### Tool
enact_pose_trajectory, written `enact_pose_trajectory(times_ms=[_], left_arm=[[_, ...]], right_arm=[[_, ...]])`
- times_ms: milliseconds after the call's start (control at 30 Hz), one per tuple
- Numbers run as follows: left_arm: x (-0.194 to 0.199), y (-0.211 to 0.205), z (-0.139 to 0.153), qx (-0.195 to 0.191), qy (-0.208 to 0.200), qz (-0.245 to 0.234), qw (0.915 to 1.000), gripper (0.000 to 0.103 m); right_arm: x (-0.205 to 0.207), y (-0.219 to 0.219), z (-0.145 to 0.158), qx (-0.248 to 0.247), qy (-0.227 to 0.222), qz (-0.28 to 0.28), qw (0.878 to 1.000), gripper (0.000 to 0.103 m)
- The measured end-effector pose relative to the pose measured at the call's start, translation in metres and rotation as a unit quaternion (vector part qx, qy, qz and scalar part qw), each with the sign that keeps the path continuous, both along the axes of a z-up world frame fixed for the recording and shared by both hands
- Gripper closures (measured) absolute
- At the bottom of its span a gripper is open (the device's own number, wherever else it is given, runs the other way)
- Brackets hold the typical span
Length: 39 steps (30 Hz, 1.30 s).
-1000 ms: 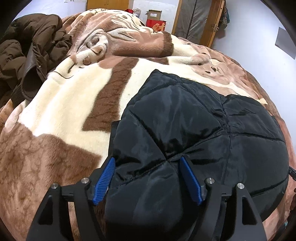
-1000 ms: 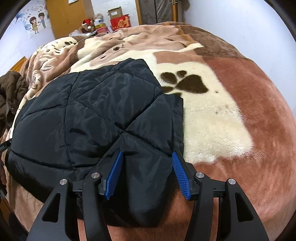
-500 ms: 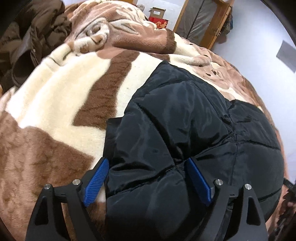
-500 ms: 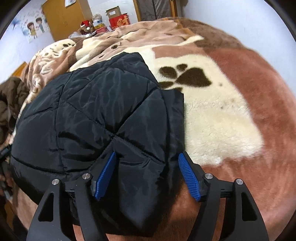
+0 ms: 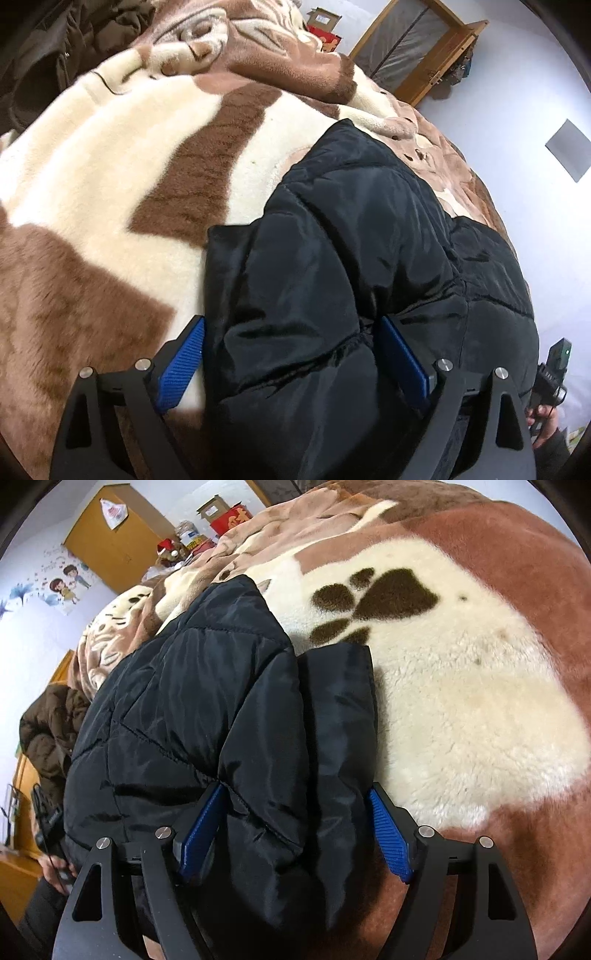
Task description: Fold large clothes
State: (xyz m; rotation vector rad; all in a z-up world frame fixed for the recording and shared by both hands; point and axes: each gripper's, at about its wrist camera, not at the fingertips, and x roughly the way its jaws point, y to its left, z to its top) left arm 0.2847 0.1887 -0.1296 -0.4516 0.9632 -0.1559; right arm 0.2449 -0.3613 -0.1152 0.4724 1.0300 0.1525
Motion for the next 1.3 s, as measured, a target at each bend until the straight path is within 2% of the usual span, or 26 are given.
enact_pose_trajectory(times_ms=[100, 200, 300, 433, 600, 800, 1000, 1167, 1233, 1300], left_arm=[[-0.011, 0.007, -0.006, -0.021, 0.0, 0.007, 0.9998, 0.01], [-0.006, 0.009, -0.014, -0.037, 0.007, 0.011, 0.9992, 0.008], [0.012, 0.004, -0.018, -0.028, 0.014, 0.005, 0.9995, 0.004], [0.033, 0.001, -0.024, -0.036, 0.024, 0.008, 0.999, 0.0], [0.027, 0.003, -0.026, -0.046, 0.019, 0.012, 0.9987, 0.0], [0.005, 0.009, -0.027, -0.054, 0.007, 0.007, 0.9985, 0.0], [0.025, 0.006, -0.033, -0.055, 0.019, 0.002, 0.9983, 0.0], [0.024, 0.004, -0.033, -0.053, 0.016, 0.003, 0.9984, 0.0], [0.022, 0.003, -0.032, -0.053, 0.017, 0.003, 0.9985, 0.004], [0.017, -0.002, -0.026, -0.058, 0.009, -0.005, 0.9983, 0.022]], right_arm=[[-0.005, -0.005, -0.006, 0.034, 0.011, 0.004, 0.999, 0.027], [-0.004, -0.007, -0.011, 0.052, 0.012, 0.004, 0.999, 0.027], [0.008, -0.002, -0.011, 0.042, 0.013, 0.012, 0.999, 0.027], [0.025, 0.003, -0.012, 0.033, 0.013, 0.016, 0.999, 0.026], [0.026, 0.006, -0.015, 0.034, 0.01, 0.016, 0.999, 0.026], [0.018, 0.006, -0.011, 0.029, 0.005, 0.035, 0.999, 0.035], [0.021, 0.006, -0.012, 0.026, 0.005, 0.033, 0.999, 0.036], [0.021, 0.009, -0.011, 0.024, 0.006, 0.033, 0.999, 0.036], [0.02, 0.01, -0.009, 0.023, 0.005, 0.033, 0.999, 0.04], [0.018, 0.015, -0.004, 0.017, 0.0, 0.035, 0.999, 0.048]])
